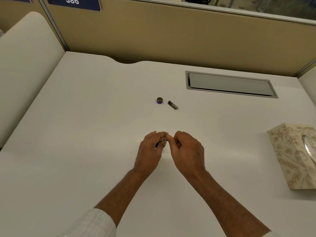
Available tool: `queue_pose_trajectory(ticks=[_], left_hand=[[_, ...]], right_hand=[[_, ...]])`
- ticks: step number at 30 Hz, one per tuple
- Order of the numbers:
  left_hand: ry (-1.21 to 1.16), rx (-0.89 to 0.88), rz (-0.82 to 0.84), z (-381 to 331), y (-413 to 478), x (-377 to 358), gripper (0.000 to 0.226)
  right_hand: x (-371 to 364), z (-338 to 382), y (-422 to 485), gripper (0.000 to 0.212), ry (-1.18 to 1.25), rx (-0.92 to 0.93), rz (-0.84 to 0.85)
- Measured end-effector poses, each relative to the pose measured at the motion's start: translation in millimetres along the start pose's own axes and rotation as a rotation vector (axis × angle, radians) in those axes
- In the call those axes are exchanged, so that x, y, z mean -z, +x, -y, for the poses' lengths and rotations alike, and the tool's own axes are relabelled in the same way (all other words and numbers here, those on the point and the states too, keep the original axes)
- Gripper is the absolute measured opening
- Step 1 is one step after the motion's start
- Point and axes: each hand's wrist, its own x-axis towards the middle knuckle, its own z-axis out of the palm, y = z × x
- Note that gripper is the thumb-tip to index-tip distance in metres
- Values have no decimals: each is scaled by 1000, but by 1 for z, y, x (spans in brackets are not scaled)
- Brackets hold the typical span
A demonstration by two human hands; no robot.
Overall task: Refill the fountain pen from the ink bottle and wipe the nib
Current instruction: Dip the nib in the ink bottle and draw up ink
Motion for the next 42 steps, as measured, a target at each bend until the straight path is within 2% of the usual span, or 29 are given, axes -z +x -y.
queue_pose_trajectory(ticks=[4, 8, 15, 18, 29, 42], left_hand=[[2, 11, 7, 1, 0, 0, 32], [20, 4, 28, 1, 2, 3, 32], [26, -4, 31, -2, 3, 3, 30], [25, -3, 39, -3, 3, 3, 30], [-3, -7, 17, -10, 1, 5, 30], [8, -12, -12, -11, 0, 2, 29]], right_hand=[[0, -2, 0, 37, -12, -37, 29], [3, -1, 0, 20, 1, -67, 74], [0, -6, -4, 7, 115, 34, 78], [-2, -8, -4, 5, 147, 24, 87], [1, -5, -1, 30, 55, 18, 16], [-1, 0, -2, 31, 41, -41, -3]])
